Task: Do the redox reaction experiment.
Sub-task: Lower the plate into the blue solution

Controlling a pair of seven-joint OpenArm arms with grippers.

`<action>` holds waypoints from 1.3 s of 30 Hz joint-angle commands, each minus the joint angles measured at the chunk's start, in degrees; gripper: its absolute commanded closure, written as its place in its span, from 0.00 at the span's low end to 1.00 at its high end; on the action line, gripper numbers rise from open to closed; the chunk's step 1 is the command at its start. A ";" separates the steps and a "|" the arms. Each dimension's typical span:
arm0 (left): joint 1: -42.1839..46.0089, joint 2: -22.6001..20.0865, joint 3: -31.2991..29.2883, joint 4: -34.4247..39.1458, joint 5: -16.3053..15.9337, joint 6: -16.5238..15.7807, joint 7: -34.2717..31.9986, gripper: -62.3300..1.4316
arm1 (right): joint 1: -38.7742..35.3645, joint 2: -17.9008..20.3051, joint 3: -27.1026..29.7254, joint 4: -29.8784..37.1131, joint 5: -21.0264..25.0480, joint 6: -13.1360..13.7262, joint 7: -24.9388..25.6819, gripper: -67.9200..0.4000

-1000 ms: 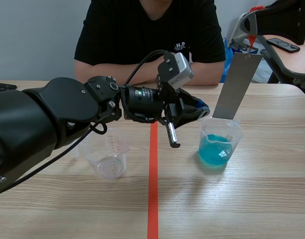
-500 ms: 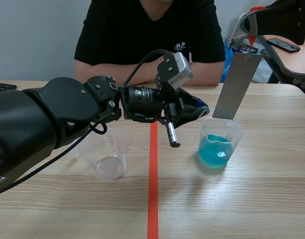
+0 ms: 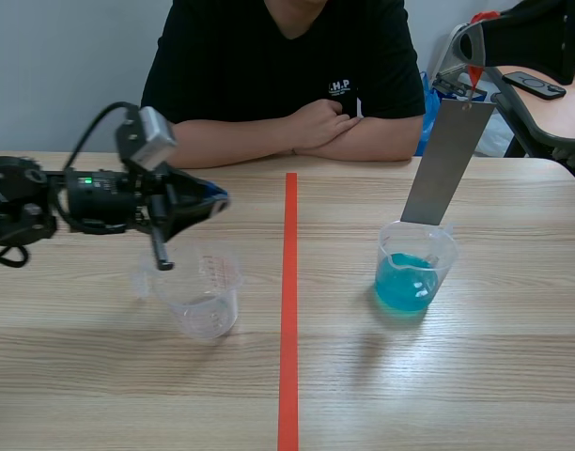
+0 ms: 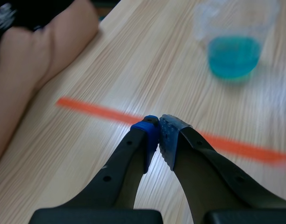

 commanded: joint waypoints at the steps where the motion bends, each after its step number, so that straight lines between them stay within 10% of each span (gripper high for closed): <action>1: 1.44 -3.93 -2.38 3.10 -1.22 -0.04 -1.95 0.91 | 1.16 0.74 0.87 0.15 0.55 0.46 0.66 0.97; 8: 15.13 -18.91 -13.07 8.48 -3.06 -0.07 -7.13 0.91 | 0.02 -1.40 0.87 0.09 -1.57 0.46 0.22 0.97; 14: 32.74 -23.32 -25.53 8.68 -2.38 0.17 -12.66 0.91 | -1.40 -3.93 0.85 -1.05 -5.14 0.46 0.24 0.97; 26: 63.36 -18.58 -47.93 9.07 8.63 7.58 -27.19 0.91 | -1.53 -11.61 0.83 -11.08 -14.56 0.46 1.42 0.97; 39: 83.17 -6.19 -60.41 18.82 20.52 15.63 -28.55 0.91 | -1.53 -15.43 0.74 -16.39 -23.52 0.46 5.25 0.97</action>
